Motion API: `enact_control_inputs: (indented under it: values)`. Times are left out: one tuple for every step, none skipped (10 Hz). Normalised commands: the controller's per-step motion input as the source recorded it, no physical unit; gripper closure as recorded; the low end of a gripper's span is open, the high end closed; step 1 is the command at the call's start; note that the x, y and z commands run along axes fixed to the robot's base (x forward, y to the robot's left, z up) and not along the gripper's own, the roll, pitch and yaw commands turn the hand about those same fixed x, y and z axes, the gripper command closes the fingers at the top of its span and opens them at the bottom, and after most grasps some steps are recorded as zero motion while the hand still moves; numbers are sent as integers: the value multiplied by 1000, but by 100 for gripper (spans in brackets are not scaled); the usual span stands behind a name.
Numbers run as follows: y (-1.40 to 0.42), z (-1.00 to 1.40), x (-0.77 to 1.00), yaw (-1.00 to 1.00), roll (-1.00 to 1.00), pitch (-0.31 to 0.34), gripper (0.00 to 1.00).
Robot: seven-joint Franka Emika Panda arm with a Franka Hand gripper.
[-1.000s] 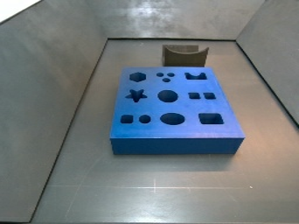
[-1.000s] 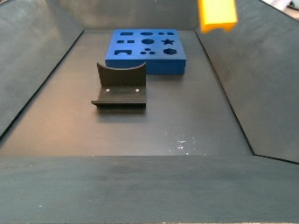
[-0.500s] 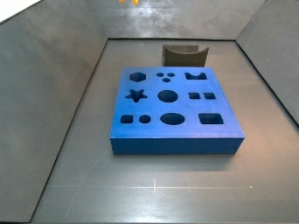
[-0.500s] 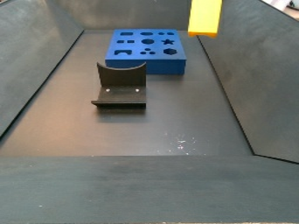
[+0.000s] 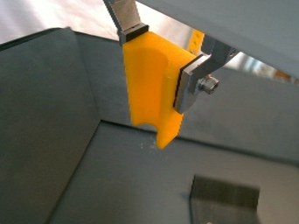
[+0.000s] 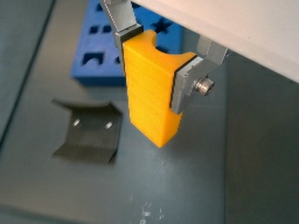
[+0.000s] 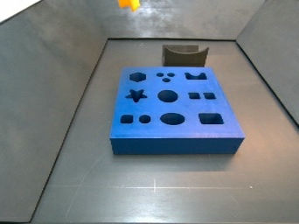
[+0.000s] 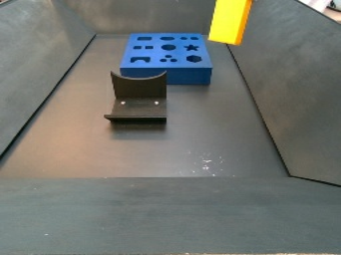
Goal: Pick up the arch object. Move up. Place the arch object on the fixture. Regrasp the arch object. Rotate the arch object. Move to above the board. Insert the arch object.
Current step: Rotate the arch object.
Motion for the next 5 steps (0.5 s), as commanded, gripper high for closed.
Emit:
enact_control_inputs:
  values:
    - [24,31,-13,-974,-1000,467,100]
    - [27,41,10,-862,-1000,500,100]
    - [27,44,20,-711,-936,509,100]
    - [24,52,41,-482,-745,450,100]
    - [23,34,72,-268,-494,347,100]
